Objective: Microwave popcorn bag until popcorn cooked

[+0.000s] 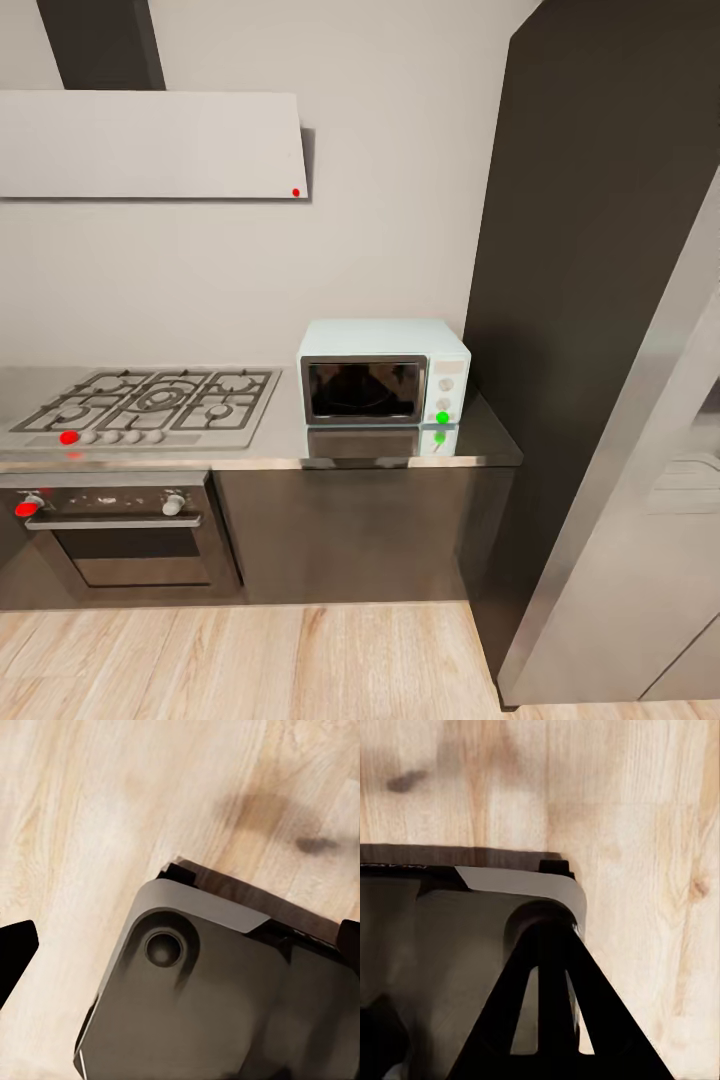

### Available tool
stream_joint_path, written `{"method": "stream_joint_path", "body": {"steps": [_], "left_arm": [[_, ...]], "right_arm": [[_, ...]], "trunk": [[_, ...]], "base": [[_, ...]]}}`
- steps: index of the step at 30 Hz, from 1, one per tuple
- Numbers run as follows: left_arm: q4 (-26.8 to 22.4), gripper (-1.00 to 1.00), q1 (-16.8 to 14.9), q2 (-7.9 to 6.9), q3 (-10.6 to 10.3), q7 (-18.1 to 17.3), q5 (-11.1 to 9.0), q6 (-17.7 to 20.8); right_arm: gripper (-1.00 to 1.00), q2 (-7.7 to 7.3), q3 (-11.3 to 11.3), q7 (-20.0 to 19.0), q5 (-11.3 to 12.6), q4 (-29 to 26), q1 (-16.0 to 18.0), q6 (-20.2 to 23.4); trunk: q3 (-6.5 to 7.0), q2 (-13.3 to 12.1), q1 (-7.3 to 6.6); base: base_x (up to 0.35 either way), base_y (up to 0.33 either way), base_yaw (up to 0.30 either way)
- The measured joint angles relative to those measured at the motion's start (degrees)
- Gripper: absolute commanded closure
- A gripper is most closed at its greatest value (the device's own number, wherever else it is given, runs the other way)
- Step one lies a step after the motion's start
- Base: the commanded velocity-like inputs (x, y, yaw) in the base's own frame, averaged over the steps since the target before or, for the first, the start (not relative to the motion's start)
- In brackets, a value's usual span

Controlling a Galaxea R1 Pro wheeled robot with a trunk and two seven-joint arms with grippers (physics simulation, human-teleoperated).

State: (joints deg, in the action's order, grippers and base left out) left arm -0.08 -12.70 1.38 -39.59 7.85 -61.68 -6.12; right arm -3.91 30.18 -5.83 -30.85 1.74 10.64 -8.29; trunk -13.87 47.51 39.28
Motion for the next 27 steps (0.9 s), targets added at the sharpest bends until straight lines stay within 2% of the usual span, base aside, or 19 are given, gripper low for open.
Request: {"method": "stream_joint_path", "body": {"steps": [5,9,10,11,12,13,14,16,17,18,20,21,24,27], "left_arm": [[0.0,-1.0,0.0,-0.08,0.0,0.1,-0.2,0.0],[0.0,-1.0,0.0,-0.96,0.2,0.4,-1.9,0.6],[0.0,-1.0,0.0,-1.06,0.2,0.5,-3.3,0.7],[0.0,-1.0,0.0,-1.1,0.1,0.5,-4.1,0.6],[0.0,-1.0,0.0,-1.03,0.1,0.4,-4.5,0.6],[0.0,-1.0,0.0,-0.88,0.0,0.4,-4.4,0.6],[0.0,-1.0,0.0,-0.64,-0.1,0.0,-4.2,0.6],[-0.1,-1.0,0.0,-0.22,-0.3,-0.5,-3.0,0.8],[-0.1,-1.0,0.0,-0.17,-0.3,-0.5,-2.2,0.8],[0.0,-1.0,0.0,-0.34,-0.2,-0.2,-2.0,0.7],[0.0,-1.0,0.0,-1.03,0.0,0.3,-2.4,0.6],[0.0,-1.0,0.0,-1.07,0.1,0.4,-2.5,0.5],[0.0,-1.0,0.0,-0.98,0.1,0.4,-2.6,0.1],[-0.4,-1.0,0.0,-1.16,-0.1,0.2,-2.2,0.0]], "right_arm": [[1.0,0.01,0.0,0.0,0.0,0.0,-0.3,0.3],[1.0,-0.05,0.1,0.1,0.1,0.0,-0.3,0.0],[1.0,-0.25,0.3,0.2,0.9,0.0,-0.3,-0.3],[1.0,-0.45,0.6,0.3,2.8,0.0,-0.3,-0.3],[1.0,-0.61,0.8,0.4,5.6,0.0,-0.3,-0.4],[1.0,-0.68,0.7,0.3,7.3,0.0,-0.3,-0.5],[1.0,-0.45,-0.7,0.2,6.0,0.0,-0.4,-0.5],[1.0,0.0,-3.2,0.3,-0.1,0.0,-0.5,-0.7],[1.0,0.09,-3.7,0.4,-1.5,0.0,-0.5,-0.7],[1.0,0.08,-3.9,0.4,-1.5,0.0,-0.5,-0.7],[1.0,-0.03,-3.9,0.5,3.3,0.0,-0.5,-0.6],[1.0,-0.05,-3.9,0.5,4.6,-0.1,-0.5,-0.6],[1.0,-0.35,-4.0,0.5,5.6,-0.3,-0.5,-0.3],[1.0,0.31,-3.9,0.5,5.9,-0.4,-0.5,-0.1]], "trunk": [[0.0,0.0,0.0],[0.0,0.0,0.0],[0.0,0.0,0.0],[0.0,0.0,0.0],[0.0,0.0,0.0],[0.0,0.0,0.0],[0.0,0.0,0.0],[0.0,0.0,0.0],[0.0,0.0,0.0],[0.0,0.0,0.0],[0.0,0.0,0.0],[0.0,0.0,0.0],[0.0,0.0,0.0],[0.0,0.0,0.0]], "base": [[0.0,0.0,0.0],[0.0,0.0,0.0],[0.0,0.0,0.0],[0.0,0.0,0.0],[0.0,0.0,0.0],[0.0,0.0,0.0],[0.0,0.0,0.0],[0.0,0.0,0.0],[0.0,0.0,0.0],[0.0,0.0,0.0],[0.0,0.0,0.0],[0.0,0.0,0.0],[0.0,0.0,0.0],[0.0,0.0,0.0]]}}
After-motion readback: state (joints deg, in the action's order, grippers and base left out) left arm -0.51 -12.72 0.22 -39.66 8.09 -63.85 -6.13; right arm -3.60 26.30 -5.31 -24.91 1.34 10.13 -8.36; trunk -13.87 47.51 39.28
